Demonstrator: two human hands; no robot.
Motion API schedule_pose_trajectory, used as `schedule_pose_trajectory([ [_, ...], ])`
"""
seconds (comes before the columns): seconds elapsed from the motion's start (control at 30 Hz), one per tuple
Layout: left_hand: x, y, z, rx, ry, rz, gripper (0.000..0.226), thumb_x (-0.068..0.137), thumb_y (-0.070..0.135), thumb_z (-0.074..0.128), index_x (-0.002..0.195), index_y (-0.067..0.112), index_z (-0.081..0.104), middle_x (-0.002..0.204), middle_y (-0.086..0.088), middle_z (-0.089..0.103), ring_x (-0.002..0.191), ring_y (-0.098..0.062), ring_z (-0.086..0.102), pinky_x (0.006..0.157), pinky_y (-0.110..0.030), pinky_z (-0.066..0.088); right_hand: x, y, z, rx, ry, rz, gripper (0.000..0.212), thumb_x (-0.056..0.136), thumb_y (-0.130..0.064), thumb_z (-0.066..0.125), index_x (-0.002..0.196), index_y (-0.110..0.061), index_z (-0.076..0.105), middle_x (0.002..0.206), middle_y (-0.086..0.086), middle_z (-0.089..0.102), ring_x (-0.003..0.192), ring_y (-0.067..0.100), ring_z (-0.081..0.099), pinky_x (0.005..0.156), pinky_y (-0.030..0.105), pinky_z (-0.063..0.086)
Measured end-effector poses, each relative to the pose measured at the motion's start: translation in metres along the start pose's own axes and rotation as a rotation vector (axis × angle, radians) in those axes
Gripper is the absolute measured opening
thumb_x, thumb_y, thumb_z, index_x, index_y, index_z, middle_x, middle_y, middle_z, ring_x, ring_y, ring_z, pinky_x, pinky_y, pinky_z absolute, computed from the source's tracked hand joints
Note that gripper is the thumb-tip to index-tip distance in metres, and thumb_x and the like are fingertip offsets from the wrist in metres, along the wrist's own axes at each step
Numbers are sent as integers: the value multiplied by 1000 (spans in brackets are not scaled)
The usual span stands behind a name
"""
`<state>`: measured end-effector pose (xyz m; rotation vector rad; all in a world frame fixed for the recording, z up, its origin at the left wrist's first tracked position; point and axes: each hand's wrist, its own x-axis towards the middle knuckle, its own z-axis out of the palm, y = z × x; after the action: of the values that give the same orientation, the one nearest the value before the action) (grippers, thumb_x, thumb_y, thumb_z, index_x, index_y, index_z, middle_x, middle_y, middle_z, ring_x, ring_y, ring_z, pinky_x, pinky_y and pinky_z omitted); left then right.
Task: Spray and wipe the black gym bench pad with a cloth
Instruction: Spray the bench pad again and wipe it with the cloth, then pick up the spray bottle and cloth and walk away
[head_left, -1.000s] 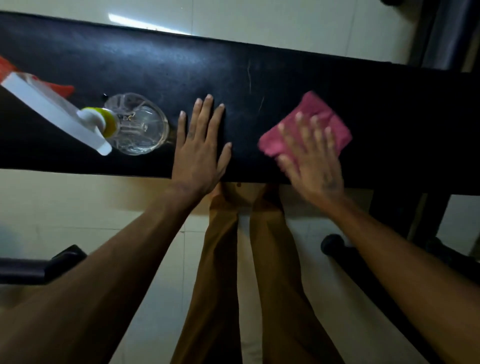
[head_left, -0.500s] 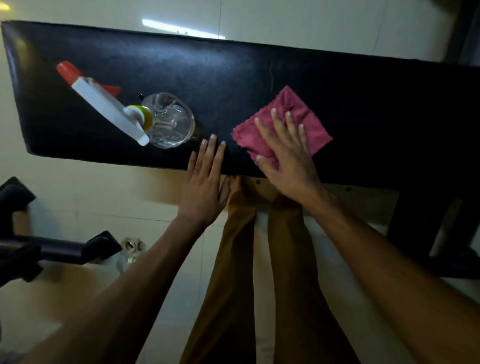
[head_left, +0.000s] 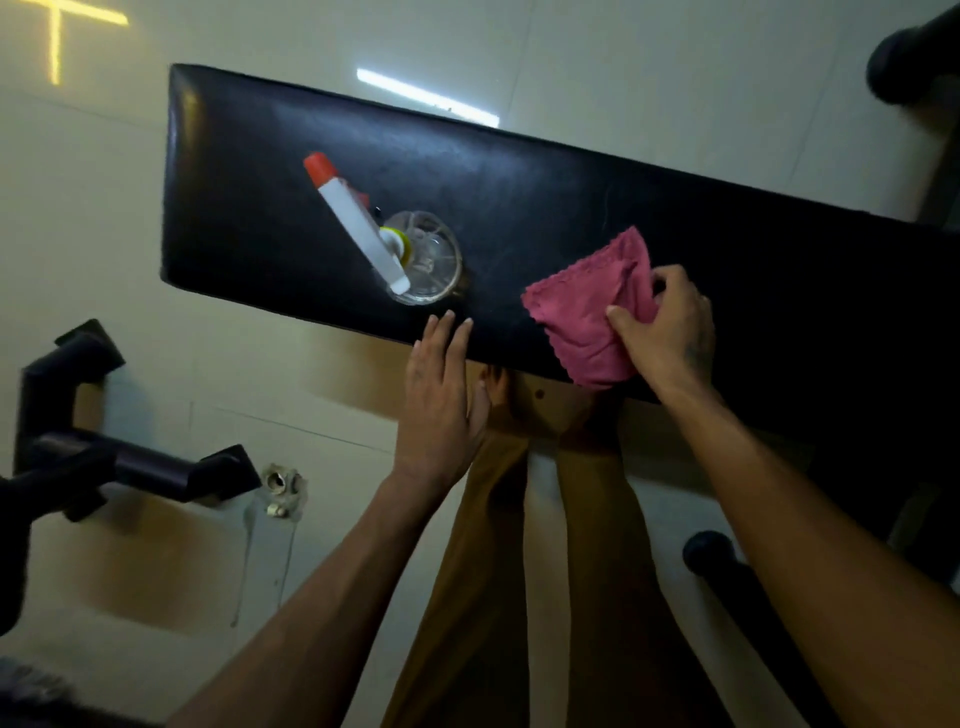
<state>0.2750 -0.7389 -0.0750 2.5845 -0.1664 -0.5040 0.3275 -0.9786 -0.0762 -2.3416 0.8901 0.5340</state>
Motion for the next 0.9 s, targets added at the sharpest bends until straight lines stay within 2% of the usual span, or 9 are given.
schedule_pose_trajectory([
  [0.07, 2, -6, -4, -14, 1, -48, 64, 99, 22, 56, 156, 8, 30, 164, -13, 24, 155, -26, 17, 125, -46, 22, 2, -6, 3, 20, -2, -13, 36, 85, -24, 77, 113, -18, 56, 123, 7, 55, 113, 26, 55, 86, 36, 49],
  [0.17, 8, -19, -5, -19, 19, -62, 66, 97, 23, 57, 155, 7, 31, 164, -13, 26, 153, -27, 22, 124, -44, 25, 5, -11, 6, 25, -40, -94, 23, 89, -18, 72, 94, -20, 50, 111, 6, 55, 97, 20, 55, 70, 25, 39],
  [0.27, 12, -28, 0, -24, 17, -69, 68, 95, 20, 60, 155, 8, 31, 163, -12, 27, 151, -26, 26, 124, -42, 26, 6, -17, 3, 53, -99, -191, 19, 94, -17, 66, 94, -19, 48, 96, 1, 59, 73, 8, 54, 53, 14, 33],
  [0.37, 15, -32, 2, -102, 38, -150, 67, 96, 21, 59, 155, 10, 30, 162, -10, 30, 150, -25, 29, 122, -45, 30, 12, -25, -5, 111, -152, -260, 17, 95, -20, 66, 95, -18, 50, 86, -5, 56, 66, -4, 48, 47, 6, 35],
  [0.5, 21, -36, -10, -216, 227, -292, 65, 98, 30, 60, 153, 10, 32, 155, -10, 39, 144, -24, 38, 115, -49, 39, 21, -28, -9, 120, -182, -155, 18, 98, -30, 61, 100, -20, 46, 83, -6, 54, 67, 5, 50, 52, 25, 36],
  [0.6, 36, -31, -36, -356, 313, -315, 78, 92, 37, 69, 154, 15, 28, 156, -6, 36, 144, -19, 37, 115, -46, 40, 19, -24, -11, 135, -257, -31, 26, 95, -29, 66, 109, -21, 45, 95, -3, 57, 79, 11, 57, 59, 27, 43],
  [0.67, 51, -31, -51, -399, 310, -237, 86, 85, 39, 78, 153, 18, 30, 155, -2, 35, 144, -17, 37, 114, -45, 41, 12, -24, -14, 193, -305, 8, 42, 87, -26, 76, 120, -22, 50, 113, 2, 62, 96, 17, 63, 78, 36, 56],
  [0.73, 64, -29, -62, -426, 281, -179, 88, 81, 39, 81, 151, 18, 33, 154, -3, 36, 142, -18, 39, 112, -45, 44, 5, -27, -15, 215, -318, 29, 60, 82, -22, 82, 133, -20, 52, 127, 6, 63, 110, 23, 63, 93, 46, 56],
  [0.9, 79, -12, -83, -550, 209, -161, 51, 89, 27, 76, 136, 24, 55, 128, 11, 59, 120, -7, 57, 101, -36, 55, -14, -38, -29, 276, -262, 13, 58, 85, -11, 77, 138, -20, 54, 131, 5, 62, 116, 23, 62, 97, 47, 55],
])
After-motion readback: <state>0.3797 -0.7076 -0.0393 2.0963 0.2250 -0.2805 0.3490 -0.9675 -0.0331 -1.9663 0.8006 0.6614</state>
